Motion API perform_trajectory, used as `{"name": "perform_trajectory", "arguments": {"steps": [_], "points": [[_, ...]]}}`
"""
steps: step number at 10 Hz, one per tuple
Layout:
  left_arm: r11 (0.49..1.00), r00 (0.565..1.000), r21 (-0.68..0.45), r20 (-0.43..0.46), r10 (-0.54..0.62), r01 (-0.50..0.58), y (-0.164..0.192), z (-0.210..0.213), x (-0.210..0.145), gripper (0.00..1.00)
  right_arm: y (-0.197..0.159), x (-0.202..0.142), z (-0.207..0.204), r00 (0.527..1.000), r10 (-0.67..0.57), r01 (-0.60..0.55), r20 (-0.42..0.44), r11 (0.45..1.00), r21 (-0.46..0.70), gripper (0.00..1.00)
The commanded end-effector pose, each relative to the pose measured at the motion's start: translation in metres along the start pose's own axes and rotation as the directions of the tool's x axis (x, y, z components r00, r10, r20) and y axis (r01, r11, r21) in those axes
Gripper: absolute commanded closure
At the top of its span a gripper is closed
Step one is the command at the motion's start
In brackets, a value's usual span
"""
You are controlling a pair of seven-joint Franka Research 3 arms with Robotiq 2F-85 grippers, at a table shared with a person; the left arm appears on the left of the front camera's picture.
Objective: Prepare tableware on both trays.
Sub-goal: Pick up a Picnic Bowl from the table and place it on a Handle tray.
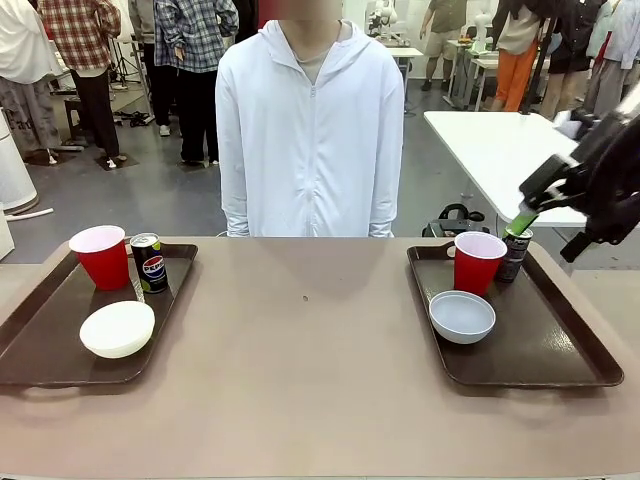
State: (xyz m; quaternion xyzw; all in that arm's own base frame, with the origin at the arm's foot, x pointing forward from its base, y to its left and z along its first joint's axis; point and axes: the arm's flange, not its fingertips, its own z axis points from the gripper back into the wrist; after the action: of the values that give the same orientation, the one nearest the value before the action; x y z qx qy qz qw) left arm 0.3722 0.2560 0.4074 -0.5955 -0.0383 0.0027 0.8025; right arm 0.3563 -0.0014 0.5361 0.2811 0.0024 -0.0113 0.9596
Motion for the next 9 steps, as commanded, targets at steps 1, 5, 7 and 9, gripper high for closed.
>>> {"name": "perform_trajectory", "arguments": {"steps": [1, 5, 7, 9], "points": [[1.0, 1.0, -0.015, 0.01, -0.007, 0.007, -0.003, 0.0, 0.0, 0.0, -0.045, 0.023, 0.002, 0.999, -0.016, 0.024, -0.048, 0.986, 0.165, 0.0], [1.0, 1.0, -0.015, 0.01, -0.007, 0.007, -0.003, 0.0, 0.0, 0.0, -0.146, 0.037, 0.012, 0.998, 0.063, -0.056, 0.004, 0.855, 0.515, 0.0], [1.0, 1.0, -0.015, 0.01, -0.007, 0.007, -0.003, 0.0, 0.0, 0.0, -0.181, 0.039, 0.017, 0.996, 0.064, -0.085, 0.056, 0.756, 0.65, 0.0], [1.0, 1.0, -0.015, 0.01, -0.007, 0.007, -0.003, 0.0, 0.0, 0.0, -0.204, 0.042, 0.017, 0.996, 0.074, -0.092, 0.057, 0.692, 0.716, 0.0]]}}
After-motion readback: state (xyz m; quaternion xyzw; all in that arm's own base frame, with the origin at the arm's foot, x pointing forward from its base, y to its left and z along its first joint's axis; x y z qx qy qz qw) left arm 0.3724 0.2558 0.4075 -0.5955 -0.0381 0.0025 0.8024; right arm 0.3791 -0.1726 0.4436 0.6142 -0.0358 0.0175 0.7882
